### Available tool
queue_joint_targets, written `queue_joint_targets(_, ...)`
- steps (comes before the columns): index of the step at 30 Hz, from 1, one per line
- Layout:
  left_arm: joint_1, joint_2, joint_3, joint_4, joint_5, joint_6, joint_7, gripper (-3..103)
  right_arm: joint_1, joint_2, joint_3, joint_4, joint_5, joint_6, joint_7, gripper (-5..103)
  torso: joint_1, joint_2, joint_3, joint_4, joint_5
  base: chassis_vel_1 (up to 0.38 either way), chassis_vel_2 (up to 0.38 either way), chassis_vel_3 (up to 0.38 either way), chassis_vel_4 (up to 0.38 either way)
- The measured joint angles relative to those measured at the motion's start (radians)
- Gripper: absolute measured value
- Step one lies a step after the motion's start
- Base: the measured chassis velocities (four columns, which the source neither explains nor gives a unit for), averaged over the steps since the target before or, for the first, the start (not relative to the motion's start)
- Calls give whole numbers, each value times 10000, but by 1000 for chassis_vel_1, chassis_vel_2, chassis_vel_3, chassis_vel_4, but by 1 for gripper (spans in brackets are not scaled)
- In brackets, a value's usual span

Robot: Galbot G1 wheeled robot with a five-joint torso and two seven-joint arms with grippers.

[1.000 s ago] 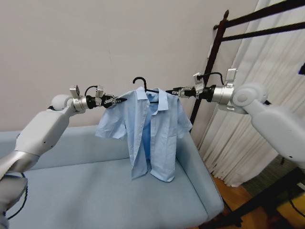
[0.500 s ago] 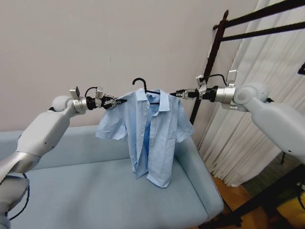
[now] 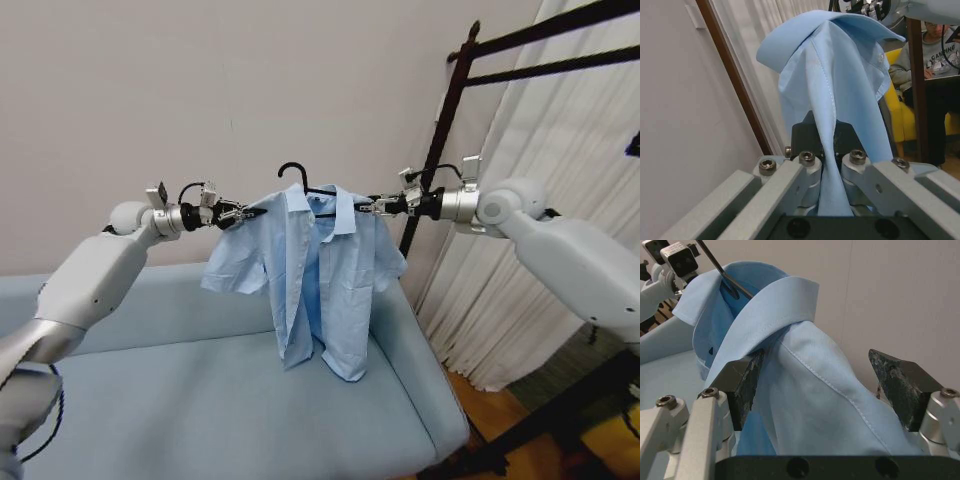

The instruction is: Pick up the clothes from the sofa and hang them on the clothes hanger.

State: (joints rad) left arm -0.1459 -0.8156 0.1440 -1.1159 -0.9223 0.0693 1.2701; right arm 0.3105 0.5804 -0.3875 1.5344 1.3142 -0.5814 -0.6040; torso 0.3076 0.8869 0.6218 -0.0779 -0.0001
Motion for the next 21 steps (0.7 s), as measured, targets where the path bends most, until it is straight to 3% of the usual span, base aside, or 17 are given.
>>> queue_joint_targets(21, 31, -158, 19, 180, 70, -266, 224, 3, 1254, -59, -1317, 131, 160, 55, -384, 71, 0, 0, 0, 0, 0, 0, 0, 0, 0)
